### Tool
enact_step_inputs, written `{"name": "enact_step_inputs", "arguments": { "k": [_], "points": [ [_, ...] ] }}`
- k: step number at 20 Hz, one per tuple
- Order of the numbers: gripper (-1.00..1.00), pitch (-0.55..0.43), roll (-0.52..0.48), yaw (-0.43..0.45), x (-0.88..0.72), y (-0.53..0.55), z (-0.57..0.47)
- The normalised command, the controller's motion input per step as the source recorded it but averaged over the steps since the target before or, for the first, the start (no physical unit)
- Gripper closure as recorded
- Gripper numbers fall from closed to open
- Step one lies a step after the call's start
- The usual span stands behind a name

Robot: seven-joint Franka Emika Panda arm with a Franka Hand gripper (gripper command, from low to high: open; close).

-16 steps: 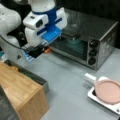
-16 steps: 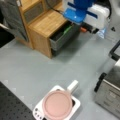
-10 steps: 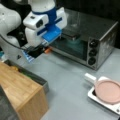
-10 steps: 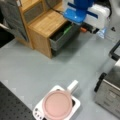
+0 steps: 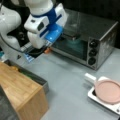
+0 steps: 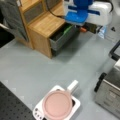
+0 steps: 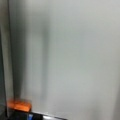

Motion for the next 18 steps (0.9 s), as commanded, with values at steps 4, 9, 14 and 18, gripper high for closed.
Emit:
{"name": "enact_step_inputs", "arguments": {
  "k": [4, 9, 14, 18],
  "points": [
    [-1.0, 0.004, 0.34, -0.023, -0.03, 0.1, -0.05],
    [-1.0, -0.003, 0.296, -0.027, -0.07, 0.33, -0.05],
    [-1.0, -0.016, 0.283, -0.044, -0.15, 0.48, -0.03],
    [-1.0, -0.048, 0.147, -0.088, -0.21, 0.39, -0.05]
  ]
}}
